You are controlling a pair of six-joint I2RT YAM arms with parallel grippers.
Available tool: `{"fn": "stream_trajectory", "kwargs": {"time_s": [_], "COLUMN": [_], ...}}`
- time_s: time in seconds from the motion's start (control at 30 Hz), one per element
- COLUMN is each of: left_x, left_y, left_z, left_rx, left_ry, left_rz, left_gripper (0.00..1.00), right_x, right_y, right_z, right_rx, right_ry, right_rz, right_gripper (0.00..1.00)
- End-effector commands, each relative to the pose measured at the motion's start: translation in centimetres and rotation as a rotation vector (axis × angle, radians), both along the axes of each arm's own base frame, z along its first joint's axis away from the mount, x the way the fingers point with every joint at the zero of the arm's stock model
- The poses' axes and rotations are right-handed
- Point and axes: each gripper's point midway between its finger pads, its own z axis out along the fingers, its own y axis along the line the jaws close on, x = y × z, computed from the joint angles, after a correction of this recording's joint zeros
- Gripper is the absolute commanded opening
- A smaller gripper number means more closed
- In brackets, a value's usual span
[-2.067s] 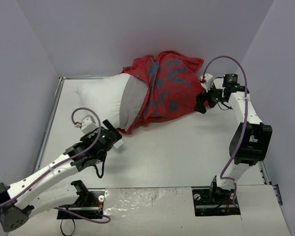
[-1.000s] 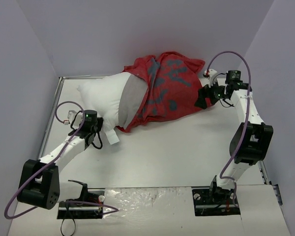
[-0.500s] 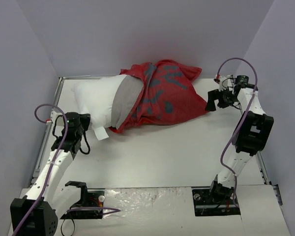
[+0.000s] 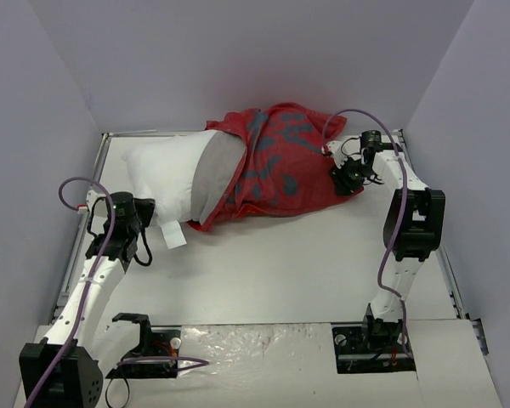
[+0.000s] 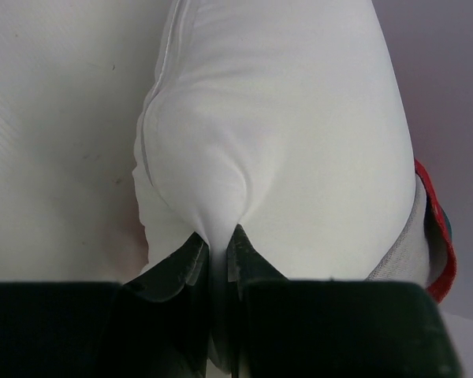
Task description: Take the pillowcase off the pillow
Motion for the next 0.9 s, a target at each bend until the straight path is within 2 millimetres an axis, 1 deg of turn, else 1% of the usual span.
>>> {"fn": "stream_trajectory", "kwargs": {"time_s": [0.0,0.03,0.07,0.1,0.13,0.17,0.2,0.23,0.27,0.3,0.33,0.37,0.4,0.43,0.47,0.5,0.53,0.57,0.6,0.63,0.67,0.7,0.73,0.77,0.8,0.83,0.87], "left_x": [0.3,0.2,0.2,0.2,0.2,0.3,0.4,0.4,0.4,0.3,0.3,0.1,0.0,-0.2,-0.4,-0.5,-0.6,-0.7,-0.8,-0.8,-0.7,-0.8,-0.8,-0.6,-0.7,-0.6,-0.7], "left_y": [1.2,1.4,1.6,1.7,2.0,2.8,2.9,3.5,3.8,4.2,4.6,5.5,6.1,6.7,7.7,8.3,8.9,9.8,10.3,10.7,11.1,11.7,11.9,12.2,12.6,12.9,13.2], "left_z": [4.1,4.4,4.5,4.6,4.7,5.1,5.3,5.6,6.1,6.6,7.0,7.6,8.5,9.0,10.0,10.5,11.0,11.3,12.4,12.9,13.3,13.9,15.0,15.2,15.7,16.7,17.2], "left_rx": [0.027,0.030,0.032,0.032,0.037,0.039,0.037,0.039,0.044,0.048,0.053,0.068,0.074,0.089,0.097,0.103,0.108,0.108,0.112,0.110,0.111,0.114,0.121,0.122,0.128,0.138,0.145], "left_ry": [-0.086,-0.092,-0.094,-0.095,-0.094,-0.101,-0.104,-0.111,-0.119,-0.125,-0.131,-0.138,-0.150,-0.153,-0.166,-0.169,-0.179,-0.183,-0.204,-0.212,-0.218,-0.228,-0.246,-0.243,-0.250,-0.259,-0.263], "left_rz": [0.020,0.023,0.025,0.023,0.028,0.048,0.047,0.060,0.066,0.074,0.084,0.103,0.117,0.127,0.154,0.170,0.183,0.206,0.218,0.229,0.237,0.254,0.262,0.267,0.277,0.281,0.289], "left_gripper": [0.02,0.02,0.02,0.02,0.02,0.02,0.02,0.02,0.02,0.02,0.02,0.02,0.02,0.02,0.02,0.02,0.02,0.02,0.02,0.02,0.02,0.02,0.02,0.02,0.02,0.02,0.02], "right_x": [0.5,0.3,-0.3,-0.3,-0.2,-0.1,0.4,0.6,1.3,1.4,1.5,1.4,1.5,1.4,1.0,0.8,0.5,-0.1,-0.4,-0.8,-1.4,-1.7,-2.0,-2.2,-2.8,-3.0,-3.3], "right_y": [-2.8,-3.0,-3.3,-4.1,-4.7,-5.1,-5.8,-7.5,-8.2,-9.1,-9.9,-12.2,-13.0,-14.0,-16.1,-17.2,-18.1,-20.2,-21.2,-21.9,-23.7,-24.5,-25.1,-25.8,-27.0,-27.6,-27.9], "right_z": [-0.8,-0.5,-0.8,-0.3,0.1,0.5,1.7,2.3,3.6,4.9,5.8,6.7,8.4,9.2,10.5,10.6,11.6,12.0,12.6,12.6,12.9,12.9,12.9,13.1,13.4,13.6,13.7], "right_rx": [-0.088,-0.092,-0.091,-0.091,-0.083,-0.059,-0.035,-0.016,0.013,0.027,0.045,0.054,0.071,0.079,0.086,0.092,0.096,0.093,0.091,0.094,0.092,0.092,0.096,0.097,0.097,0.099,0.106], "right_ry": [0.002,-0.006,0.005,-0.009,-0.018,-0.031,-0.067,-0.083,-0.118,-0.147,-0.164,-0.188,-0.229,-0.248,-0.280,-0.283,-0.307,-0.324,-0.342,-0.346,-0.359,-0.364,-0.366,-0.377,-0.390,-0.403,-0.408], "right_rz": [-0.043,-0.042,-0.047,-0.070,-0.092,-0.112,-0.155,-0.205,-0.227,-0.255,-0.285,-0.338,-0.355,-0.381,-0.433,-0.460,-0.490,-0.538,-0.562,-0.584,-0.630,-0.648,-0.667,-0.692,-0.727,-0.742,-0.754], "right_gripper": [0.28,0.20,0.14,0.03,0.00,0.00,0.00,0.00,0.00,0.00,0.00,0.00,0.00,0.00,0.00,0.00,0.00,0.00,0.00,0.00,0.00,0.00,0.00,0.00,0.00,0.00,0.00]}}
